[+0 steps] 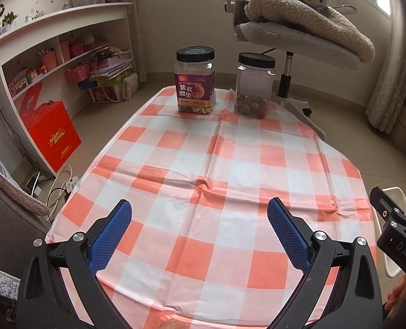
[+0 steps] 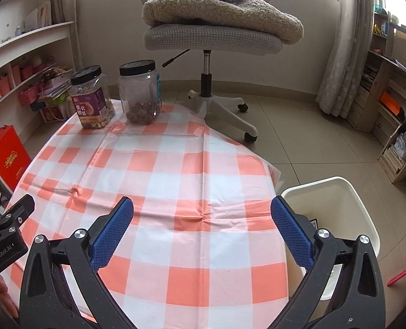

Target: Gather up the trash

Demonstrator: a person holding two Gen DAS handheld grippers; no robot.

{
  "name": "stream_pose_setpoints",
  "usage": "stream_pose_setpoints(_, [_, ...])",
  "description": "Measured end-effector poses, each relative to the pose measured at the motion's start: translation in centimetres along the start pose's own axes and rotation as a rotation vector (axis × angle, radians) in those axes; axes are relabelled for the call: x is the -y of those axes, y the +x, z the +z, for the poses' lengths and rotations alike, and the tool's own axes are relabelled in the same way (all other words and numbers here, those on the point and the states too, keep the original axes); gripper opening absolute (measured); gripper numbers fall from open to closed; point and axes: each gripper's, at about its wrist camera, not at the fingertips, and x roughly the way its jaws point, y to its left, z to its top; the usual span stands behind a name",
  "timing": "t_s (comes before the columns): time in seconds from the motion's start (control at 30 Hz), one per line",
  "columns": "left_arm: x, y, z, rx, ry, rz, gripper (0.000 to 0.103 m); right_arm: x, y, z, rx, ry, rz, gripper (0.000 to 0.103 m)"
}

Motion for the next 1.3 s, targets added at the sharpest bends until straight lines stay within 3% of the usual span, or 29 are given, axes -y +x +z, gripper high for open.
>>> stream_pose_setpoints(0.2, [-0.4,-1.0,1.2,0.040,0.002,-0.009,0.096,0.2,-1.4,1.0,0.069,0.014,-0.017,0.096])
stream_pose_setpoints(0.37, [0.4,-3.1,2.6,0.130,0.007,-0.016,0.096,0.7,-3.8,2.0,0.154,-0.003,-0.079,0.096])
stream_pose_setpoints(0.47, [0.9,-4.7,3.0,0.197,0.009,-0.060,0.096,1.4,-5.7,2.4,0.208,0.003,-0.107,0.096])
stream_pose_setpoints(0.53, [1.5,-5.6,3.0,0.196,0.033,-0.072,0.096,2.0,-6.9,2.4,0.229,0.020,-0.121,0.096])
stream_pose_setpoints(0.73, [3.4,-7.7,2.7,0.220,0.093,-0.118,0.096,4.0,-8.9,0.8,0.228,0.098,-0.116,0.096])
stream_pose_setpoints(0.9, [4.4,-8.0,2.3,0.188,0.103,-0.172,0.096,5.3,-8.8,-0.1,0.216,0.145,-0.092,0.096])
stream_pose_setpoints(1.3, [6.3,-7.6,1.5,0.199,0.117,-0.165,0.096,6.4,-8.4,-0.7,0.214,0.160,-0.099,0.096])
